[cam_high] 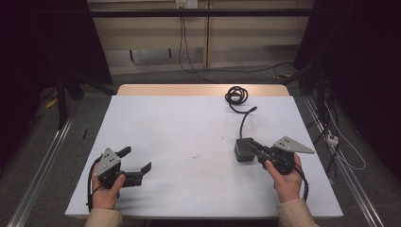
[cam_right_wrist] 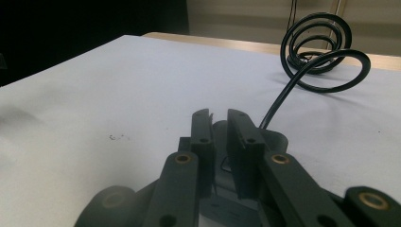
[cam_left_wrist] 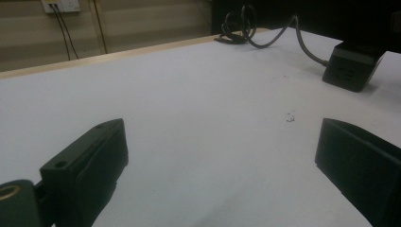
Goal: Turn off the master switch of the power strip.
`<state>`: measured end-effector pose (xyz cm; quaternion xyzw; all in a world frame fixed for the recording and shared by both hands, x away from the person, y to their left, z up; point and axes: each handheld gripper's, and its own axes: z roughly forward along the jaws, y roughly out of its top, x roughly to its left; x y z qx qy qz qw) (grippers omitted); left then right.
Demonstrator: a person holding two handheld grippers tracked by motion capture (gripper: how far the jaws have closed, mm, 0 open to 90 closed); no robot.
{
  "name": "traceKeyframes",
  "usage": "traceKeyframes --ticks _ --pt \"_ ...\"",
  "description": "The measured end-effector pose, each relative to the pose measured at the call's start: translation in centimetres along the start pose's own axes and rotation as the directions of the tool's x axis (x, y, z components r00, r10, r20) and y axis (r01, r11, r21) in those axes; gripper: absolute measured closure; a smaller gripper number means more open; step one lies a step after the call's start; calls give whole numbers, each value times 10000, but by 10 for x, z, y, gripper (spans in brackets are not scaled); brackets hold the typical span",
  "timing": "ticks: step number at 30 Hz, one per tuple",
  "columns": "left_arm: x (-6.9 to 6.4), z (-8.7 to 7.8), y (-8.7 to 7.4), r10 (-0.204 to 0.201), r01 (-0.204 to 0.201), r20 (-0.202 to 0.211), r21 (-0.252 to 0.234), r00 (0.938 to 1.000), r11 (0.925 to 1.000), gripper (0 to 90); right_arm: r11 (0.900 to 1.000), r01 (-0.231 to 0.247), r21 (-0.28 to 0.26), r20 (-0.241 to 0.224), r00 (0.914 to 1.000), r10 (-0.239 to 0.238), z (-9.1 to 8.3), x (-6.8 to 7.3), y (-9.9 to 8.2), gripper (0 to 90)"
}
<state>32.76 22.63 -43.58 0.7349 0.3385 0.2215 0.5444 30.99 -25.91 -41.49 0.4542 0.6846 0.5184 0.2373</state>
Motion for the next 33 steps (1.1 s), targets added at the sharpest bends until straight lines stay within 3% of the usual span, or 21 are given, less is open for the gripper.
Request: traceKeyframes --ticks 33 --pt "0 0 -1 -27 27 10 48 10000 10000 31 9995 160 278 98 9998 -163 9 -4 3 900"
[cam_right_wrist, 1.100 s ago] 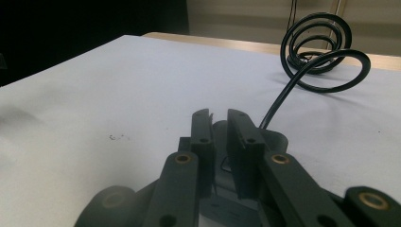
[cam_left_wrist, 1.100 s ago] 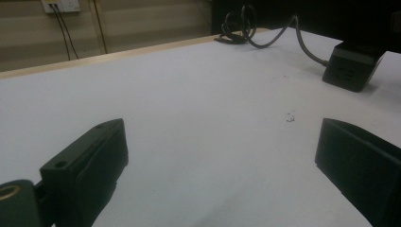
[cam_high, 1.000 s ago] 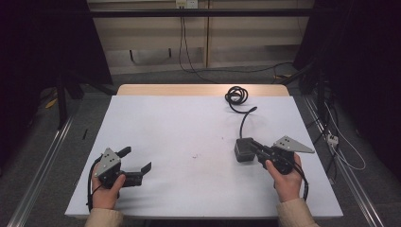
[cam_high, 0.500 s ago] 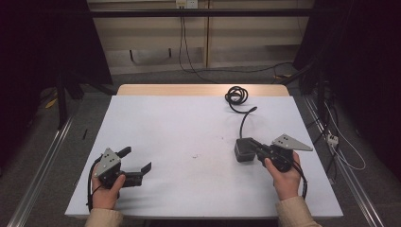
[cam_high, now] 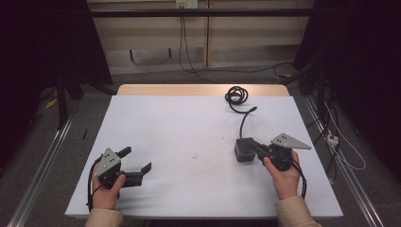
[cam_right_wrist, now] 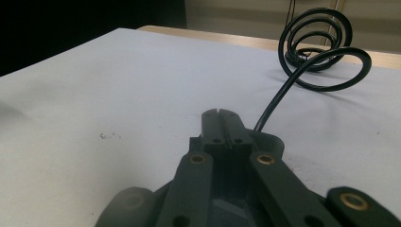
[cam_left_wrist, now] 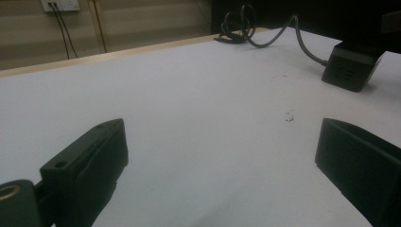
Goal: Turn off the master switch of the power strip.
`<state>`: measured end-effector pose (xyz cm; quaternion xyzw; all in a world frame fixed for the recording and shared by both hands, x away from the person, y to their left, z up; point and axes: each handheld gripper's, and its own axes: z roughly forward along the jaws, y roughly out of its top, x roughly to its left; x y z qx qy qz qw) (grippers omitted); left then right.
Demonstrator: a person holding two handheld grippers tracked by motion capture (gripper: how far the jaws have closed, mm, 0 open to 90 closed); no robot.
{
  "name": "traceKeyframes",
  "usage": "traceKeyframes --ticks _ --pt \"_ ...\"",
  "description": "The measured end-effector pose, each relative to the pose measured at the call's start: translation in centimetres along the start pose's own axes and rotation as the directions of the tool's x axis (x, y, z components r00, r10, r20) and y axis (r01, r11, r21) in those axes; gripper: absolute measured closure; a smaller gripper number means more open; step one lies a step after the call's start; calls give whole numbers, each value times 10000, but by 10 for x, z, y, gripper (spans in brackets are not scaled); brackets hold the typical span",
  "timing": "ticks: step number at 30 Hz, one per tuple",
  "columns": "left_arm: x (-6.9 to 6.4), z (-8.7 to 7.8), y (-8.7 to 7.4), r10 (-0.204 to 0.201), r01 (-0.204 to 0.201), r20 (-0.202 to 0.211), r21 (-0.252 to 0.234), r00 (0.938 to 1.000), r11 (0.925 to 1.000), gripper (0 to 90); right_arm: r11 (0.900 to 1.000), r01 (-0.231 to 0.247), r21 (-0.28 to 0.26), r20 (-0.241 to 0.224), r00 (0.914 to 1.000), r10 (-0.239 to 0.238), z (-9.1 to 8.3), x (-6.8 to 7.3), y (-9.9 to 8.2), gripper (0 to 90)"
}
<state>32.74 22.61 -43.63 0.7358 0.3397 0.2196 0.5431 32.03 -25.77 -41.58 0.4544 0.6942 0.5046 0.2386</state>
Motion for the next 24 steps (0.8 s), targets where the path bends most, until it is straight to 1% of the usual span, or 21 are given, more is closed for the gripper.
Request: traceKeyframes --ticks 4,7,12,24 --pt "0 0 0 11 -11 0 5 10000 10000 30 9999 102 76 30 9999 -102 1 0 0 900" --pt "0 0 0 -50 50 -21 2 10000 10000 30 9999 39 134 -28 10000 -39 3 0 0 900" --pt "0 0 -1 2 -2 -11 21 10000 10000 31 9996 -74 256 -97 9999 77 5 0 -1 900" --pt "0 0 -1 -13 13 -21 21 10000 10000 30 9995 -30 317 -126 9999 34 10 0 0 900"
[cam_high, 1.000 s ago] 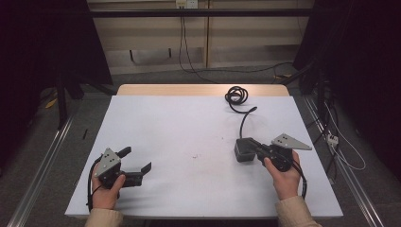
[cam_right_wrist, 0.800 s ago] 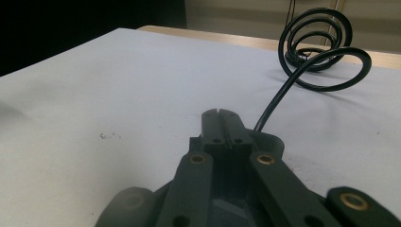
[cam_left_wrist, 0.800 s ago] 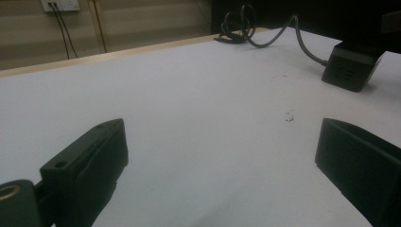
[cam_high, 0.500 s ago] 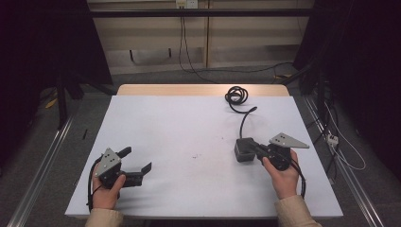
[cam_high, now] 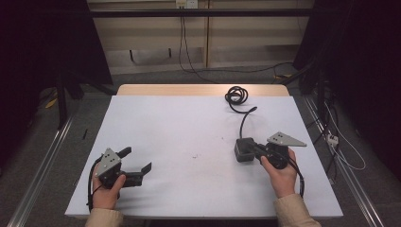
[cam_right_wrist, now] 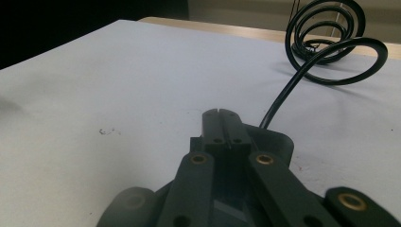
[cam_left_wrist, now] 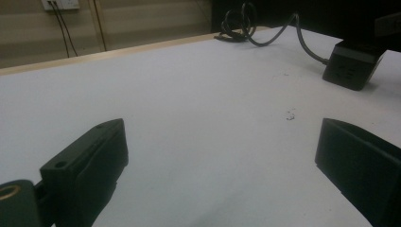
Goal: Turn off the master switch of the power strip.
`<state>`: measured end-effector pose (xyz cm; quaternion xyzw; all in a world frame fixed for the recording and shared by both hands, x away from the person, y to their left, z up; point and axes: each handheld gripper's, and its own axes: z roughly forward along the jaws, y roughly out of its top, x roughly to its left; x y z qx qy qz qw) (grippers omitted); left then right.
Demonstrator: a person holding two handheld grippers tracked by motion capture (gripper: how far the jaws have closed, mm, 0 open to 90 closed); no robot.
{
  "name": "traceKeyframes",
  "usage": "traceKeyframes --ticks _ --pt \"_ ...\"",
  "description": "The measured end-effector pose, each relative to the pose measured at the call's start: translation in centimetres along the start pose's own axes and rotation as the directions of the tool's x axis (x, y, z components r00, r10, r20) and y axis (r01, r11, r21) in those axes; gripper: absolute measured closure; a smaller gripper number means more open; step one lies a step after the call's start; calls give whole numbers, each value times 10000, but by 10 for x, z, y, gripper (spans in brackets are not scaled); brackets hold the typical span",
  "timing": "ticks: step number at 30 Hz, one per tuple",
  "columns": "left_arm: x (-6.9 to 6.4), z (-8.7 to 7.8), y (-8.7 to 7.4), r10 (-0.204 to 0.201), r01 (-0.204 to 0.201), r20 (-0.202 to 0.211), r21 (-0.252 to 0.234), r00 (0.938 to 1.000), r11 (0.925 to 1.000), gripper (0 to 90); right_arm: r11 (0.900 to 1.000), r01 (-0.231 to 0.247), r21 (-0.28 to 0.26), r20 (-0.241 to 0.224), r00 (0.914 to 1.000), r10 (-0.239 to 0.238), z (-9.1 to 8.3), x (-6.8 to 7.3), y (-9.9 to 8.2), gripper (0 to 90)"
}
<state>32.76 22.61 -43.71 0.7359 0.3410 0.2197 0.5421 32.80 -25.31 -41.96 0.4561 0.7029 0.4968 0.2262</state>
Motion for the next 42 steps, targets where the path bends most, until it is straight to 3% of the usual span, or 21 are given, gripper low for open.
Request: traceKeyframes --ticks 42 --pt "1 -1 0 19 -19 -5 32 10000 10000 30 9986 179 498 303 9994 -195 5 -6 -9 900"
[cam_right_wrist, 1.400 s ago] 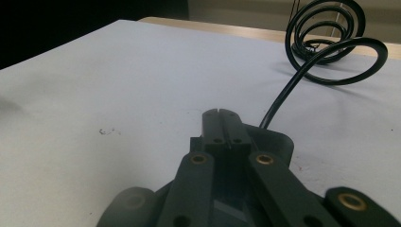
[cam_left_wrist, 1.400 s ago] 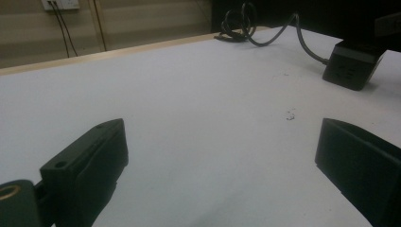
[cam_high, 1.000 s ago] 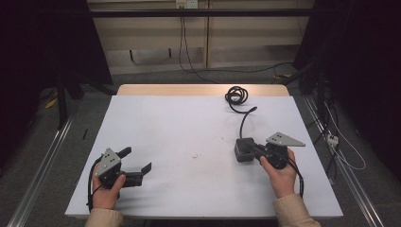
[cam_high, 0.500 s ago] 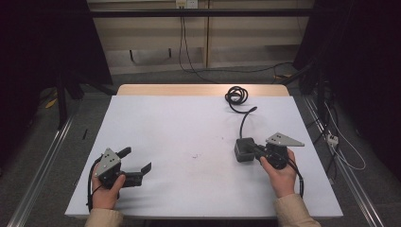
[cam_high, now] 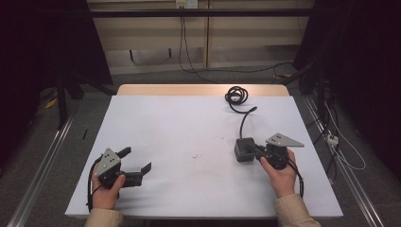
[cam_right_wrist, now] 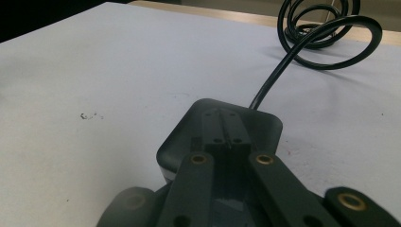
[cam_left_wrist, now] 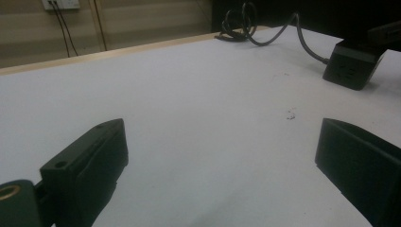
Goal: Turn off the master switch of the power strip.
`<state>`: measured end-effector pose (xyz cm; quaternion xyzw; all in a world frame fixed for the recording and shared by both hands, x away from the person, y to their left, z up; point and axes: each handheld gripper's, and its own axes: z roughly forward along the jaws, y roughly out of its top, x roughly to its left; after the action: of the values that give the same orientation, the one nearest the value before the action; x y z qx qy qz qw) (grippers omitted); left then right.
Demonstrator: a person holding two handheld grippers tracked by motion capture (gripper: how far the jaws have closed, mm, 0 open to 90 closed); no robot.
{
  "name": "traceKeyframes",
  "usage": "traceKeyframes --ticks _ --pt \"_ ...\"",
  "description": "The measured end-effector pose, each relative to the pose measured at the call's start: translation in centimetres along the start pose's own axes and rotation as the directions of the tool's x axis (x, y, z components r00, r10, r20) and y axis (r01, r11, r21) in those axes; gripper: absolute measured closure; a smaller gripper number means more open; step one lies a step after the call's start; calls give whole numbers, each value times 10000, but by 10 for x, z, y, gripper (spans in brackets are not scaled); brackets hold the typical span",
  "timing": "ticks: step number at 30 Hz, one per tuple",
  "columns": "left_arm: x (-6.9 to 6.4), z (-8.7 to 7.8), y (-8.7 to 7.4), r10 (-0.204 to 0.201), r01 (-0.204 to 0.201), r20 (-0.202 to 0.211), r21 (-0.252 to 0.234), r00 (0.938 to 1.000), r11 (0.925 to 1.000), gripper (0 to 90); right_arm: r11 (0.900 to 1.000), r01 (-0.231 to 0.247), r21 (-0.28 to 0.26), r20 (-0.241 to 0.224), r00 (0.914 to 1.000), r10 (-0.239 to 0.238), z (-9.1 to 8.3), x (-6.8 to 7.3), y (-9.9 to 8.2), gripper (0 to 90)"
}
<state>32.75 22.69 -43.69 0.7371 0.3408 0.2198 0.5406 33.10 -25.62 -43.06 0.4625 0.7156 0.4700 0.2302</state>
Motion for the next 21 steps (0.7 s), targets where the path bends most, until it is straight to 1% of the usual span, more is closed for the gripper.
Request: traceKeyframes --ticks 6,10,14,15,17,18,21 --pt "0 0 0 -18 18 2 15 10000 10000 31 9999 125 -117 12 9999 -125 1 0 -1 900" --pt "0 0 0 -8 8 -22 3 10000 10000 31 9998 62 -184 3 10000 -62 1 0 -3 900" --pt "0 0 0 -8 8 -19 -6 10000 10000 31 9996 240 -166 151 9996 -237 1 2 -3 900" --pt "0 0 0 -5 5 -24 -2 10000 10000 31 9996 240 -151 160 9996 -237 1 3 -3 900" --pt "0 0 0 -8 8 -28 3 10000 10000 31 9999 34 -143 101 9999 -33 1 2 -3 900" --pt "0 0 0 -7 7 -29 6 10000 10000 31 9999 25 -167 94 10000 -24 1 2 -3 900" --pt "0 0 0 -9 9 -33 1 10000 10000 31 9996 258 -113 224 9994 -255 1 4 -2 900"
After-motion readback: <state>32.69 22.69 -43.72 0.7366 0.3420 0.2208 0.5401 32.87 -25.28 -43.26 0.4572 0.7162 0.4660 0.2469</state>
